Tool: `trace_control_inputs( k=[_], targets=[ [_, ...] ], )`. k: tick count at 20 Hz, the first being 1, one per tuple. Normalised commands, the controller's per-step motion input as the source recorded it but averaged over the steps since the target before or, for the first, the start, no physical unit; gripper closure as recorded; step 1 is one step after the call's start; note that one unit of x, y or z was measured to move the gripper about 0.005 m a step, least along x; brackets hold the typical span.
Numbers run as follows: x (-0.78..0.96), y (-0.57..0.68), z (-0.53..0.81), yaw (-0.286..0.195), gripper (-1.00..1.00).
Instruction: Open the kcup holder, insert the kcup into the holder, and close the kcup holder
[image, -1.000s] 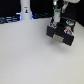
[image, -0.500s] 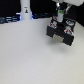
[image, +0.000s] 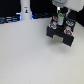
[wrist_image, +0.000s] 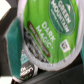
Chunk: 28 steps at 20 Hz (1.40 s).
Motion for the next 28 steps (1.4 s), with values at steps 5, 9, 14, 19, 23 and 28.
trace_control_inputs(
  k=[5,9,14,19,23,28],
  targets=[
    [0.3,-0.11,0.22,-0.031,1.0],
    [0.48,-0.13,0.26,-0.038,1.0],
    [0.34,0.01,0.08,-0.024,1.0],
    [0.33,0.25,0.08,0.003,1.0],
    [0.37,0.37,0.2,0.0,1.0],
    [0.23,0.06,0.27,-0.011,1.0]
  ],
)
